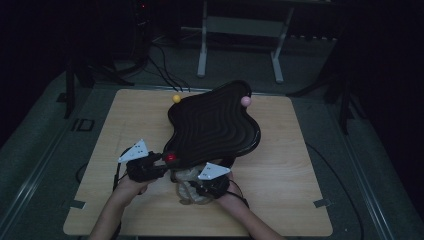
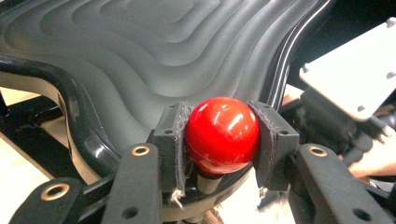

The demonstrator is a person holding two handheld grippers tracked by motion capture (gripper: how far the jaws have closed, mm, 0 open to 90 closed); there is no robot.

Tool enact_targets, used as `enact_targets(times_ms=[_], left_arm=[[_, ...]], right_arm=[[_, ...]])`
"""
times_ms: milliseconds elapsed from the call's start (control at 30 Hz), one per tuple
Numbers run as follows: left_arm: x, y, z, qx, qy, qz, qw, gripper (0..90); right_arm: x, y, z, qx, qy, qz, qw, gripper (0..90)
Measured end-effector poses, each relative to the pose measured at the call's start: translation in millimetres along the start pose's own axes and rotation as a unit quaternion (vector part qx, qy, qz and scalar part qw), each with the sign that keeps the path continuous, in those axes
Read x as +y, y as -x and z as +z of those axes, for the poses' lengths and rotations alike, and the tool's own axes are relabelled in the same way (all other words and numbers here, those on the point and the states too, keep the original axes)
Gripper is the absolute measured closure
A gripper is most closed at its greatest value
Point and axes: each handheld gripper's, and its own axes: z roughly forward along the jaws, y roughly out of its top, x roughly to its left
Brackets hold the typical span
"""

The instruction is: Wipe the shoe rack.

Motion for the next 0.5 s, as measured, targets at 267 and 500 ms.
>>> enact_targets(times_ms=[267,500], left_arm=[[0.1,0.6,-0.3,0.002,-0.001,0.000,1.0000,59.1],[0.0,0.0,-0.3,0.000,-0.001,0.002,1.0000,59.1]], right_arm=[[12.2,-18.0,21.6,-0.033,-0.026,-0.040,0.9983,48.6],[-7.8,3.8,-3.1,-0.021,-0.037,-0.029,0.9987,51.1]])
